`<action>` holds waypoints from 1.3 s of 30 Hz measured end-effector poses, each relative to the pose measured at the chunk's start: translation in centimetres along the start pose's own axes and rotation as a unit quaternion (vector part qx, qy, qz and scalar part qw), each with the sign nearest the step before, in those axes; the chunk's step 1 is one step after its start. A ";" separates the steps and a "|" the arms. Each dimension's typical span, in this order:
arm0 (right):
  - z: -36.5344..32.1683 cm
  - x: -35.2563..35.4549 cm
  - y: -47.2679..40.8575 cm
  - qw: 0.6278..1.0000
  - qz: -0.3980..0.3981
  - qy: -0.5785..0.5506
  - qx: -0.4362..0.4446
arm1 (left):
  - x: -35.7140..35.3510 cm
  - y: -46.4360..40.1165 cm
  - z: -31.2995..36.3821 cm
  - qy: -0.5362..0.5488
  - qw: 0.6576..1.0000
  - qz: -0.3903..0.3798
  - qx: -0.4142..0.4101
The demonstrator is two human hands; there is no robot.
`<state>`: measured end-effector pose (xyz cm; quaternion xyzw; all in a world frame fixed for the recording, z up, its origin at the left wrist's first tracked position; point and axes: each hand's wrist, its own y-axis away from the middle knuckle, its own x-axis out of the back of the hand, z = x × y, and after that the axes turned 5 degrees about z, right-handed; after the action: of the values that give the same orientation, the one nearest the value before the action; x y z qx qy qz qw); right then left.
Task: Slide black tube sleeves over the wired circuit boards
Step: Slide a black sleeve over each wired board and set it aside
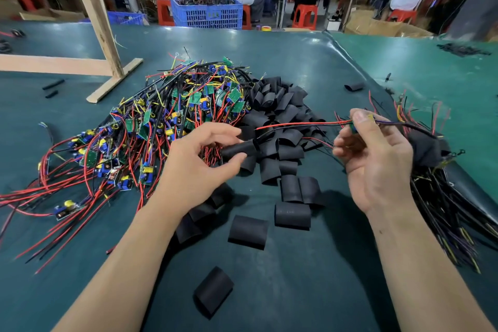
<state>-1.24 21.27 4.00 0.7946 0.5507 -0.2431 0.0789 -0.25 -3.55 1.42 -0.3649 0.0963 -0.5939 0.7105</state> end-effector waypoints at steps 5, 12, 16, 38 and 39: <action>0.2 -0.1 0.0 1.000 -0.007 0.004 0.006 | -0.3 -0.1 -0.1 0.040 0.998 0.042 -0.037; 0.3 -0.1 0.1 1.000 -0.008 -0.001 0.011 | -0.3 -0.2 -0.1 0.036 0.997 0.058 -0.048; 0.1 0.0 0.0 0.999 -0.017 -0.036 0.020 | -0.3 -0.1 -0.2 0.031 0.998 0.040 -0.033; 0.2 0.0 -0.3 0.999 0.000 -0.037 -0.039 | -0.5 0.0 0.1 0.106 0.994 -0.010 0.003; 0.3 0.0 -0.3 0.999 -0.002 -0.028 -0.036 | -0.5 0.0 0.1 0.112 0.994 -0.012 0.002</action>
<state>-1.63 21.32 3.80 0.7832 0.5581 -0.2454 0.1221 -0.32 -3.02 1.36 -0.2954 0.1701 -0.6395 0.6891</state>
